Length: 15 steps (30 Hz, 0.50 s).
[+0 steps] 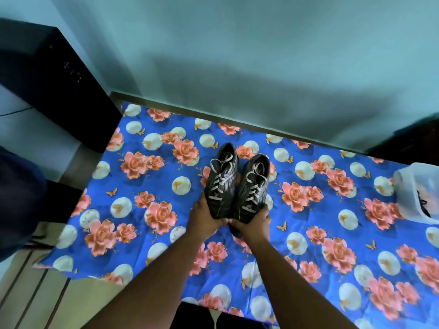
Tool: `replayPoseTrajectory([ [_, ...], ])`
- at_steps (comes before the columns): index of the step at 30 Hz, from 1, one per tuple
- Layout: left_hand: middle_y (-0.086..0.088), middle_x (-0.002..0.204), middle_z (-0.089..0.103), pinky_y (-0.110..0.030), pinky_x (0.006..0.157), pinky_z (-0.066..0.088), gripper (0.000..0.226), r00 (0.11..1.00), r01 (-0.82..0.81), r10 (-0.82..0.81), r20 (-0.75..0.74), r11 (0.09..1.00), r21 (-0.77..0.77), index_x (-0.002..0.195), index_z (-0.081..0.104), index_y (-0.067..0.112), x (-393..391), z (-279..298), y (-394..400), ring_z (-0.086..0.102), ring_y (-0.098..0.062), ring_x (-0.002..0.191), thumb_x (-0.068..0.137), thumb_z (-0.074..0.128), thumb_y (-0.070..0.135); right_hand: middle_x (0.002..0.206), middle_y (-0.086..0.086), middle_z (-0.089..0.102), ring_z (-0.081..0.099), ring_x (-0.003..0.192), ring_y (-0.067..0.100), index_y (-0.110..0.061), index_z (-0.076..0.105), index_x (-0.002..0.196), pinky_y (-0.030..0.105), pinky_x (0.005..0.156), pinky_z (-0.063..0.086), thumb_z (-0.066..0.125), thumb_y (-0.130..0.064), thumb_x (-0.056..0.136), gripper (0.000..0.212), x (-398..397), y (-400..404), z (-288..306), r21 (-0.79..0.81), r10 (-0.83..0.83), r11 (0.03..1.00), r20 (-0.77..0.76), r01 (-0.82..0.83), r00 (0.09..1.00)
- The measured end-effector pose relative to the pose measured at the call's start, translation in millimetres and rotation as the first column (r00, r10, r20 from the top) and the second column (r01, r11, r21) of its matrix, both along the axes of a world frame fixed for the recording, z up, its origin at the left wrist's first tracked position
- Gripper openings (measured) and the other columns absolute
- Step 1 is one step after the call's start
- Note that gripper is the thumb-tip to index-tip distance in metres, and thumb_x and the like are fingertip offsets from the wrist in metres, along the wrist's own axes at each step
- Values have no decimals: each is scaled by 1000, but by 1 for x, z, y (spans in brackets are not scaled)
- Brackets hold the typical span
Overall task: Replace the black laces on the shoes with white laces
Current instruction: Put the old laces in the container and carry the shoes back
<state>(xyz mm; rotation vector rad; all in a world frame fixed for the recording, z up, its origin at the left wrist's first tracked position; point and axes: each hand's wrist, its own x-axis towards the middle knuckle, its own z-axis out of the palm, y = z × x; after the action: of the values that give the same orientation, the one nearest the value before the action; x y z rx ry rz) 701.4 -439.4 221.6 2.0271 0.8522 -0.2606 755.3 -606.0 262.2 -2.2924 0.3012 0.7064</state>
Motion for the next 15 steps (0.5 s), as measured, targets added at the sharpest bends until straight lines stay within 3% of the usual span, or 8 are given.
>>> replayPoseTrajectory([
  [7,-4,123,63,-45,84,56,119,996,-83,85,22,995,-49,141,38,22,-4,18,-4,63,-28,111,37,82,58,137,20,36,54,112,41,-17,16,152,48,91,53,90,-33,64,117,3,-7,-4,81,41,996,68,-47,997],
  [12,7,106,72,-33,76,57,85,964,-247,259,61,955,-166,121,57,26,-36,40,-8,69,-16,99,43,87,44,134,9,34,55,102,30,-28,23,151,39,88,50,89,-21,65,108,0,-3,6,221,83,970,98,-103,992],
  [15,12,103,73,-41,81,60,76,924,-354,376,71,910,-217,116,59,32,-61,50,-5,70,-10,96,46,91,36,126,3,34,52,99,27,-31,26,151,38,88,46,90,-22,65,108,-7,9,15,252,155,952,102,-177,983],
])
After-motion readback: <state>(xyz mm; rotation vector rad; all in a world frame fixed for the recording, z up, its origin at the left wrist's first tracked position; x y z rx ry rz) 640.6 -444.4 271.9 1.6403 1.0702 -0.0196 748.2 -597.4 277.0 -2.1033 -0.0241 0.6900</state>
